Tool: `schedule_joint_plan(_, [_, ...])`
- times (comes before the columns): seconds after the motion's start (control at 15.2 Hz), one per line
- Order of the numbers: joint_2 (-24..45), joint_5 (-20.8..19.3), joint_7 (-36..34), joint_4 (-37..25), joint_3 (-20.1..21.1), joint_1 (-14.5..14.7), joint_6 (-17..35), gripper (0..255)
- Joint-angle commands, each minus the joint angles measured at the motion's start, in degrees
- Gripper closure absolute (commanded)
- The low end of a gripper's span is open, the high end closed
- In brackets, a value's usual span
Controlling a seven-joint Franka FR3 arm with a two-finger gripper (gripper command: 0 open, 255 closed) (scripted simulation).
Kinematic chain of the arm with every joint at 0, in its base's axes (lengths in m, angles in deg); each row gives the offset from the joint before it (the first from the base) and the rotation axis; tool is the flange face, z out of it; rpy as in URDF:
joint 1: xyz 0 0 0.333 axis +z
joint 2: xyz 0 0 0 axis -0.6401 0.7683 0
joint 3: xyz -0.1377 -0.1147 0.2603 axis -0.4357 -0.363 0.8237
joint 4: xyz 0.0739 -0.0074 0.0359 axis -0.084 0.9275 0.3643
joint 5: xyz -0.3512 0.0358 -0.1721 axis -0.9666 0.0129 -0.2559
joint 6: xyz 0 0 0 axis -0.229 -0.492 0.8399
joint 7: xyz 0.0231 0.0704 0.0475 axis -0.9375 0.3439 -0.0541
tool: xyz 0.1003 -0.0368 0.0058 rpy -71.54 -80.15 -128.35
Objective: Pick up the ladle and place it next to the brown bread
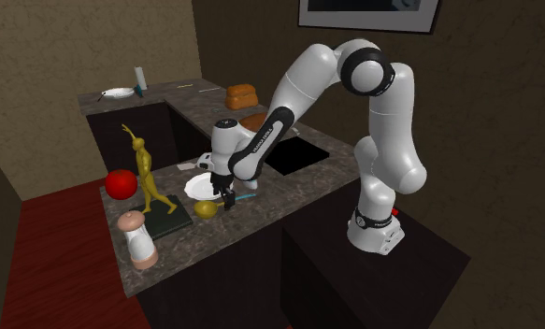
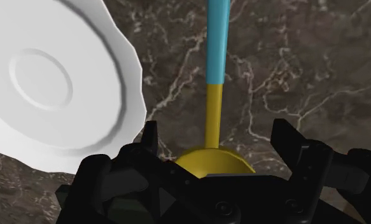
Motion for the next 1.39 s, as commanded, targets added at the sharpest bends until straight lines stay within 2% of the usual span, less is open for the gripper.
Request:
schedule_joint_plan(0.0, [1.77, 1.42, 1.03, -0.36, 0.65, -0.60, 1.34, 0])
schedule_joint_plan(0.2, [3.89, 3.06, 2.21, -0.78, 1.60, -1.45, 2.92, 0])
schedule_joint_plan(0.73, [3.88, 3.04, 2.19, -0.78, 1.61, -1.46, 2.91, 0])
schedule_joint_plan(0.79, [3.88, 3.04, 2.19, -0.78, 1.61, -1.46, 2.91, 255])
schedule_joint_plan(1.32, [3.87, 2.98, 2.02, -0.80, 1.61, -1.34, 2.87, 255])
